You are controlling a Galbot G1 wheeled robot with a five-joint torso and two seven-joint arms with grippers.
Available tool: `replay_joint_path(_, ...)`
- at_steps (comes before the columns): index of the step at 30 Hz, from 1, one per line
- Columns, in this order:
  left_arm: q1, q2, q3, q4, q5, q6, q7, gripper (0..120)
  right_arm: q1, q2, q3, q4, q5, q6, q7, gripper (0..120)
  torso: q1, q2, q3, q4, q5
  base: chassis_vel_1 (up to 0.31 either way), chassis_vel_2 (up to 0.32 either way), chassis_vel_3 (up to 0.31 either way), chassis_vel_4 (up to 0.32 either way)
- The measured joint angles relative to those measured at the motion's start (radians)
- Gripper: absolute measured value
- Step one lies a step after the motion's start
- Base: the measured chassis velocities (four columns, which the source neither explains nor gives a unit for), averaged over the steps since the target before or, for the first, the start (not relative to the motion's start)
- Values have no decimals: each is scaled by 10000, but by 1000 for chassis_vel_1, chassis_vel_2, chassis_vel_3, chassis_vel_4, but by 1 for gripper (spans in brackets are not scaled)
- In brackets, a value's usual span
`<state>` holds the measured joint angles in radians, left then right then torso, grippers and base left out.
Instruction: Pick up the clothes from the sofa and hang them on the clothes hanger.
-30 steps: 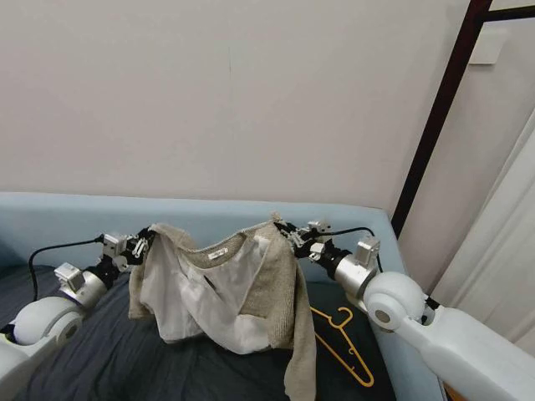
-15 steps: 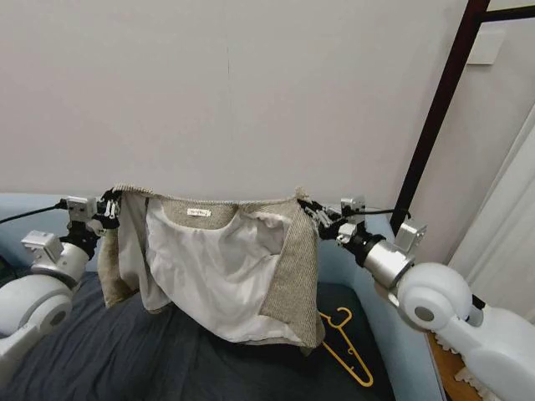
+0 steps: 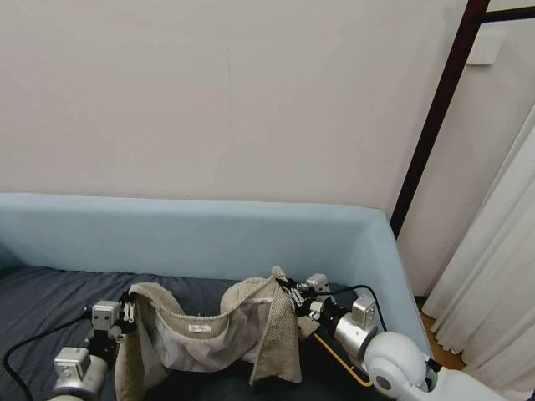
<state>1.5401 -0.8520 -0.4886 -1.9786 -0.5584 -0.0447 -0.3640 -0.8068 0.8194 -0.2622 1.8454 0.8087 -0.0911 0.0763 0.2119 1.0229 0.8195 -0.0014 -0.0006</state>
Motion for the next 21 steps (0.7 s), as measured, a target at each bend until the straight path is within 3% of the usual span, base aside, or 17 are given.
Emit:
replay_joint_path(5,-973,-403,881,703,-97,190,-69,0,202,541,-127,-1284,-69,91,-38,0,0,-1,1,-2,0,0,0,0,0)
replay_joint_path(8,-2091,-555,1487,1762,-509,352,-90,0,801,1168,-229,-2359,81,56,-23,0,1,-1,3,2,-4,0,0,0,0)
replay_joint_path(9,-2091,-555,1487,1762,-509,352,-90,0,801,1168,-229,-2359,81,56,-23,0,1,-1,3,2,-4,0,0,0,0)
replay_joint_path(14,-4104,-522,2068,4096,-742,256,137,0,1707,2150,-442,-4341,-34,35,-131,0,3,-2,3,2,-4,0,0,0,0)
replay_joint_path(21,-5144,-619,2862,5109,-873,64,361,0,2175,2959,-516,-5994,-407,202,-295,0,3,-3,3,2,-5,0,0,0,0)
